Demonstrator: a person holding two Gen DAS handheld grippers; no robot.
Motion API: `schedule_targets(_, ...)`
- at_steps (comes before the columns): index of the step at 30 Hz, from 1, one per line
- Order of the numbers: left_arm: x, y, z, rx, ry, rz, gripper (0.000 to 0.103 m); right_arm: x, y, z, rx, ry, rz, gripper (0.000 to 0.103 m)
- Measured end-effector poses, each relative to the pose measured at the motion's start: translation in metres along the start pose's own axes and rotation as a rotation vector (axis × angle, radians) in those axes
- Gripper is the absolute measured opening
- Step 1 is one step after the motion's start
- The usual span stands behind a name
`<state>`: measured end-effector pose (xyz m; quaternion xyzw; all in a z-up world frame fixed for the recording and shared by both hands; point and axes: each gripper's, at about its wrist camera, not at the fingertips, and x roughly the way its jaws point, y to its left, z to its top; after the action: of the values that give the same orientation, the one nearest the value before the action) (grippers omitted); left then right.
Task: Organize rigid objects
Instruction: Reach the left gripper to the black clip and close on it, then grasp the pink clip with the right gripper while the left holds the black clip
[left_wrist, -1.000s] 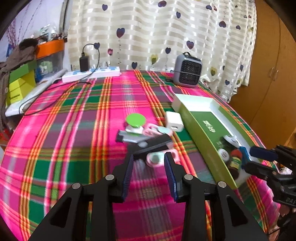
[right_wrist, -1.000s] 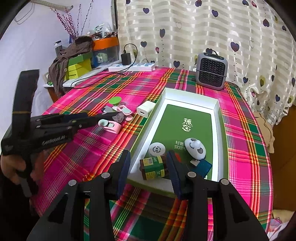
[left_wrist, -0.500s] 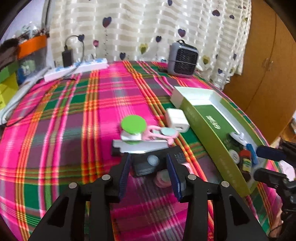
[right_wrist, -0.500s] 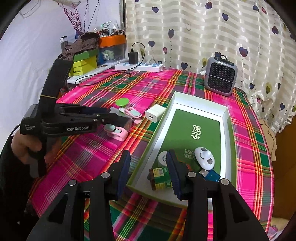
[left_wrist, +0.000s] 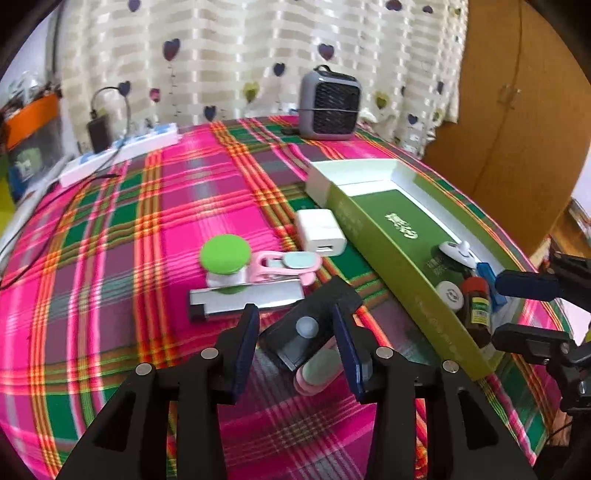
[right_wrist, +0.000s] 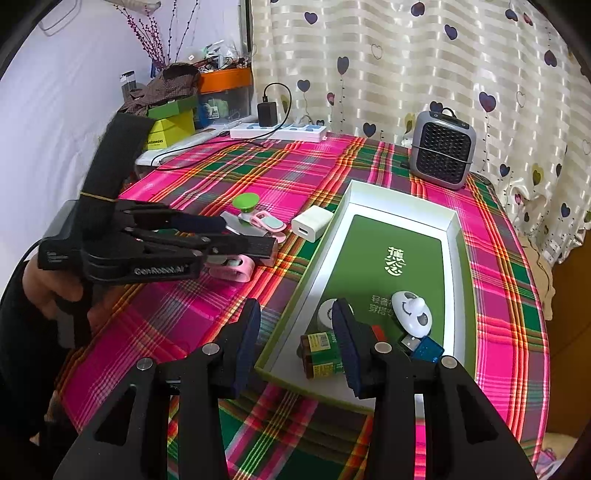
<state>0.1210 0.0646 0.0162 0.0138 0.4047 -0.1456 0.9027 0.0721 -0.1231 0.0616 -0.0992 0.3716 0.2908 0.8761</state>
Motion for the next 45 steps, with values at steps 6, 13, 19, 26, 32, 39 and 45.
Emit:
schedule_targets(6,-0.005,-0.005,-0.009,-0.005,0.042,-0.079,0.041,-0.001,0.0,0.0,0.001,-0.006,0.0,0.042)
schedule_targets(13,-0.005,-0.012,-0.004,0.013,0.03,0.001,0.041,-0.001,0.0,-0.002,0.011,-0.006,0.003,0.042)
schedule_targets(19,0.014,-0.017,-0.002,0.013,0.073,0.008,0.04,-0.002,0.004,-0.002,-0.001,-0.009,0.011,0.042)
schedule_targets(26,-0.001,-0.007,-0.016,-0.03,0.055,0.079,0.026,0.0,0.007,-0.002,-0.002,-0.006,0.019,0.042)
schedule_targets(32,-0.026,0.015,-0.037,-0.12,0.021,0.121,0.026,0.006,0.018,-0.001,-0.018,0.005,0.042,0.042)
schedule_targets(39,-0.051,0.009,-0.068,-0.15,0.004,0.093,0.026,0.018,0.041,0.0,-0.054,0.032,0.088,0.042)
schedule_targets(45,-0.058,0.003,-0.08,-0.148,0.009,0.115,0.026,0.034,0.063,0.004,-0.079,0.061,0.123,0.042)
